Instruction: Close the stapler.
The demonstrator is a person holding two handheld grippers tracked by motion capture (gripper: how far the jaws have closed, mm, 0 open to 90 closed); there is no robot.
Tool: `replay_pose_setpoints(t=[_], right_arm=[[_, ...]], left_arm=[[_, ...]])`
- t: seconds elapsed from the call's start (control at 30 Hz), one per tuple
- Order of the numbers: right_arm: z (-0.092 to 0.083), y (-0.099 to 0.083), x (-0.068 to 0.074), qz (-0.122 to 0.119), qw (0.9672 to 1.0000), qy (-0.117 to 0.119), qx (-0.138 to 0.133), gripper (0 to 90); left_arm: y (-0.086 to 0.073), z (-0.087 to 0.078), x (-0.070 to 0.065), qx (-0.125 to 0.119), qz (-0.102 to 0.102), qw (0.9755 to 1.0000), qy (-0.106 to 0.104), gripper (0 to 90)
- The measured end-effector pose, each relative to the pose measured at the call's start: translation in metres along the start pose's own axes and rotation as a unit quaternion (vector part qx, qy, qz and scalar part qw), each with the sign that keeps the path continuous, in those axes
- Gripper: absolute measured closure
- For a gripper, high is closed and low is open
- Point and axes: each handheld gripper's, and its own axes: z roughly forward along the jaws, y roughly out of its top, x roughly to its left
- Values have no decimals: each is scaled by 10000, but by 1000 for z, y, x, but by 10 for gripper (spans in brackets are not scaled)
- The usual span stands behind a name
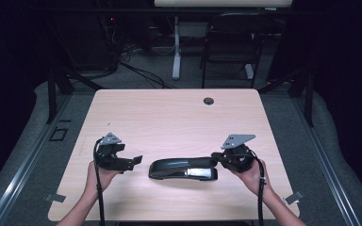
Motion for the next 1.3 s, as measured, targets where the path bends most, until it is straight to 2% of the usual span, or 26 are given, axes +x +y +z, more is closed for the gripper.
replay_pose_setpoints(t=[0.1, 0.27, 0.33, 0.37, 0.47, 0.57, 0.83, 1.0, 1.13, 1.3], right_arm=[[2, 1, 2, -69, 9999, 36, 100, 885], [3, -1, -1, 19, 9999, 93, 105, 887], [4, -1, 0, 20, 9999, 99, 126, 893], [4, -1, 0, 35, 9998, 101, 152, 900], [8, -2, 1, -38, 9993, 75, 360, 900], [10, -3, 0, -26, 9990, 94, 430, 900], [13, -7, -2, 81, 9988, 142, 452, 900], [14, -7, -2, 55, 9987, 137, 498, 900], [19, -10, -1, 1, 9977, 92, 666, 900], [20, -11, -1, -6, 9980, 90, 624, 900]], left_arm=[[0, -1, 1, 23, 12, 10000, -49, 94], [0, 0, 1, 38, 6, 10000, -45, 93], [0, 1, 0, -16, -1, 10000, 55, 93], [0, 1, 0, 14, 7, 10000, -25, 93], [0, 1, 0, 20, 11, 10000, -17, 93], [0, 0, 0, 7, 18, 10000, 5, 93], [0, 1, -1, 10, 24, 10000, -4, 93], [0, 2, -1, 69, 66, 9999, -31, 93], [0, 2, -2, 74, 78, 9999, -7, 93], [0, 1, -1, 60, 82, 9999, 13, 93]])
